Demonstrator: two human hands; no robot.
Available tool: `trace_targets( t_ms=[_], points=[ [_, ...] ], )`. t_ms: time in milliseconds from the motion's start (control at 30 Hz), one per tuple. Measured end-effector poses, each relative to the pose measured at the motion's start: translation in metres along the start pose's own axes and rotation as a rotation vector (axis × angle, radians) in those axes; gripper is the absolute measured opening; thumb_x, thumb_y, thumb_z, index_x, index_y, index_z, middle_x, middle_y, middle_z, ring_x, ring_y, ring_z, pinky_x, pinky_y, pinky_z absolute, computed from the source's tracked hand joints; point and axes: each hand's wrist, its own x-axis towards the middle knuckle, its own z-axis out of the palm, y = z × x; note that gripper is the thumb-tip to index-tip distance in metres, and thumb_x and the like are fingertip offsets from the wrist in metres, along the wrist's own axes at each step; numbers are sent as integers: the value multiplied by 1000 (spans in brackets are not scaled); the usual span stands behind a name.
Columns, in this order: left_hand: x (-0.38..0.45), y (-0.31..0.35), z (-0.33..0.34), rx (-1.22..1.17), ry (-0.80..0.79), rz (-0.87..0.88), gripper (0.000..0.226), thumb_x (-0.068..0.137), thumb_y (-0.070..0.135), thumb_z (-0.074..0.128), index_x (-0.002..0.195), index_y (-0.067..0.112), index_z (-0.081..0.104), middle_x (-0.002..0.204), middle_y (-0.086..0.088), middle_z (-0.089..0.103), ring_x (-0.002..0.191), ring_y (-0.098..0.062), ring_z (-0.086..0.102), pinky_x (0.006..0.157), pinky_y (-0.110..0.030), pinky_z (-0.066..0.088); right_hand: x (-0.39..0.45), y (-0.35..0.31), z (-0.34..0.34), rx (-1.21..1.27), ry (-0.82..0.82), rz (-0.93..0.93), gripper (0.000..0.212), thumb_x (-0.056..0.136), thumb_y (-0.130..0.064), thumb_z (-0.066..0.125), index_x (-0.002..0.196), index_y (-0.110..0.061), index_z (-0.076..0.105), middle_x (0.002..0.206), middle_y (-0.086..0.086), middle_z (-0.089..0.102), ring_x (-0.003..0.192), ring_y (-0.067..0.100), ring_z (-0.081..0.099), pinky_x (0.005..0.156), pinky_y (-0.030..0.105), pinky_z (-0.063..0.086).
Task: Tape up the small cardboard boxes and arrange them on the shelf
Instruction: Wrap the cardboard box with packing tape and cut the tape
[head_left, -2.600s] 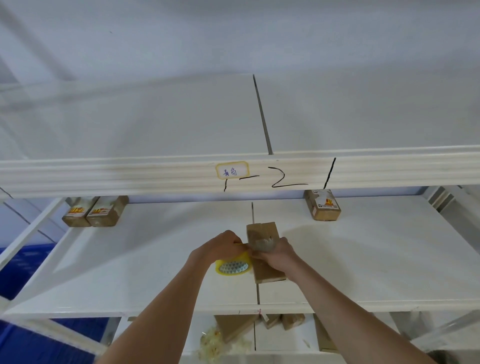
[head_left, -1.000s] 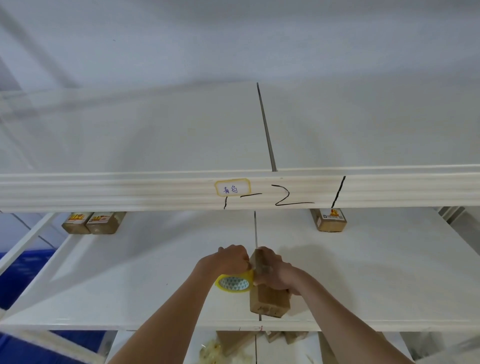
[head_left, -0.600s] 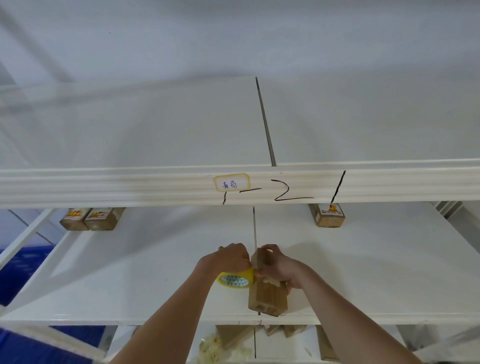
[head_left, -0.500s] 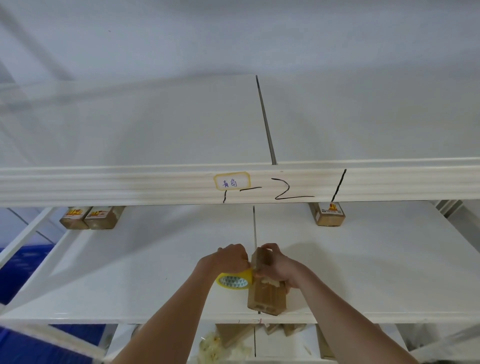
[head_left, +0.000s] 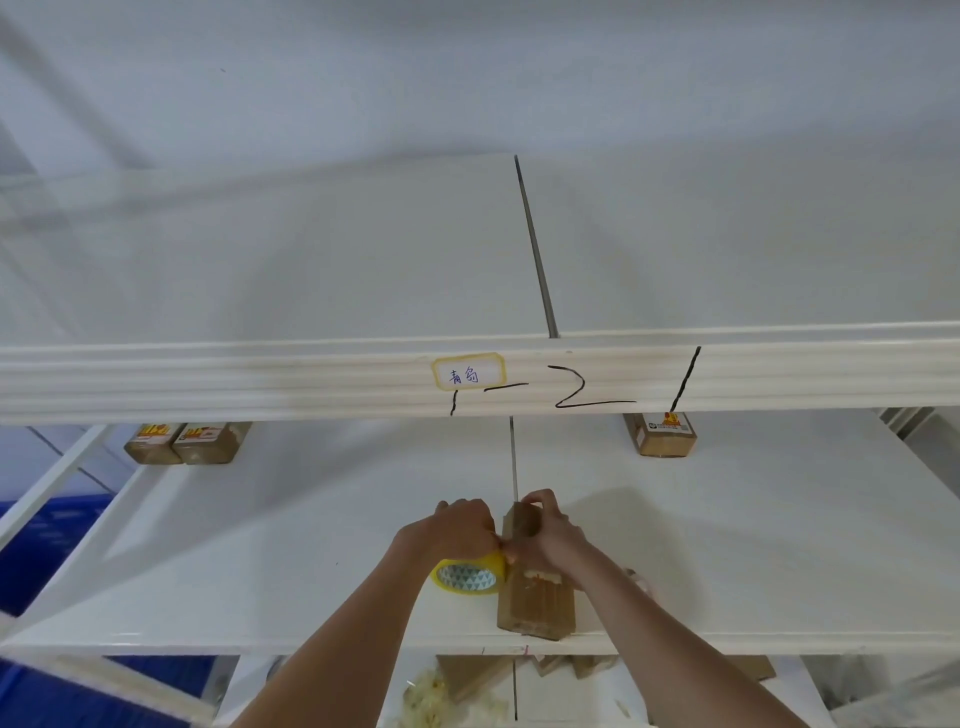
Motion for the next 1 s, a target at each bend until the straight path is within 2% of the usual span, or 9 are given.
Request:
trace_targets(
  t_ms=[133, 233, 367, 500, 700, 800, 1000],
  points=[
    [2, 2, -3, -35, 43, -16, 44, 83, 52, 57, 106, 18, 73, 99, -2, 72, 92, -21, 65, 88, -38, 56, 4, 3, -6, -10, 20, -11, 80, 74, -45, 81, 131, -44, 25, 127, 8, 46, 120, 32, 47, 96, 44, 55],
    [4, 0, -2, -33, 55, -13, 48, 80, 57, 60, 106, 19, 75, 98, -1, 73, 89, -20, 67, 84, -36, 58, 3, 4, -8, -4, 23, -1, 77, 71, -45, 80, 123, -48, 24, 120, 10, 43, 114, 30, 47, 82, 35, 55],
    [6, -2, 0, -12, 76, 18, 46, 85, 55, 59, 108, 20, 77, 103, -1, 73, 95, -21, 65, 91, -34, 51, 4, 7, -8, -27, 26, -4, 78, 68, -48, 77, 123, -50, 22, 113, 6, 43, 109, 27, 45, 72, 30, 47],
    [7, 1, 3, 52, 139, 52, 44, 90, 54, 58, 112, 20, 76, 109, 0, 72, 101, -20, 65, 100, -34, 39, 4, 8, -10, -26, 42, -7, 77, 67, -51, 75, 122, -51, 22, 121, 9, 46, 107, 26, 43, 59, 24, 39],
    [8, 4, 4, 107, 207, 41, 42, 88, 54, 62, 109, 21, 77, 105, 2, 71, 101, -19, 63, 103, -35, 34, 5, 11, -14, -60, 51, -21, 80, 68, -55, 74, 126, -48, 20, 123, 6, 46, 108, 25, 41, 63, 26, 39],
    [8, 2, 10, 132, 225, -3, 41, 86, 54, 64, 107, 21, 76, 104, 1, 69, 101, -19, 63, 103, -37, 34, 6, 15, -11, -91, 43, -24, 81, 66, -58, 72, 126, -47, 19, 123, 5, 44, 111, 26, 39, 76, 32, 43],
    [7, 1, 11, 109, 256, -76, 51, 82, 69, 62, 102, 23, 74, 99, 4, 69, 90, -16, 60, 104, -38, 32, 3, 11, -13, -85, 71, -48, 79, 64, -60, 73, 121, -47, 19, 117, 1, 47, 111, 25, 38, 78, 35, 43]
  ],
)
